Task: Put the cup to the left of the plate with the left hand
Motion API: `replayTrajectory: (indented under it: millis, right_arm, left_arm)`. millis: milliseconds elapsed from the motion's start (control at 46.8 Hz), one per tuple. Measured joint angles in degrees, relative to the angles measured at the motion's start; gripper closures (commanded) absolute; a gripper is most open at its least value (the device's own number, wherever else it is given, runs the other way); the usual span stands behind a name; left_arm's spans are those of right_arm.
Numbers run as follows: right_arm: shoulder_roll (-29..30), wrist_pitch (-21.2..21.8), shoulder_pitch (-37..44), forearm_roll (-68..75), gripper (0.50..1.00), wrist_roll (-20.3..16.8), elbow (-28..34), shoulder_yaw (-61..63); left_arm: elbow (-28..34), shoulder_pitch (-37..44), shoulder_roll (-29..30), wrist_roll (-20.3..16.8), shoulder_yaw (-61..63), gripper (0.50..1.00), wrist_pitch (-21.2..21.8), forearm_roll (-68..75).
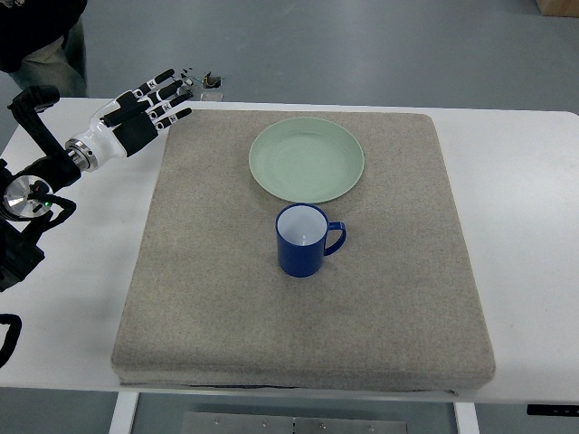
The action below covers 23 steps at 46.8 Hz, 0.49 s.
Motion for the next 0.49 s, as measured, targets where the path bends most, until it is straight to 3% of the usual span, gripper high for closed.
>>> replayTrajectory:
  millis: [492]
  right_arm:
    - [0.0,0.0,0.0,0.0,0.566,0.0,-0.03,0.0]
  left_arm:
    - [-0.13,0.08,-0.01,-0.27,0.42,0.501,0.0,-0.79]
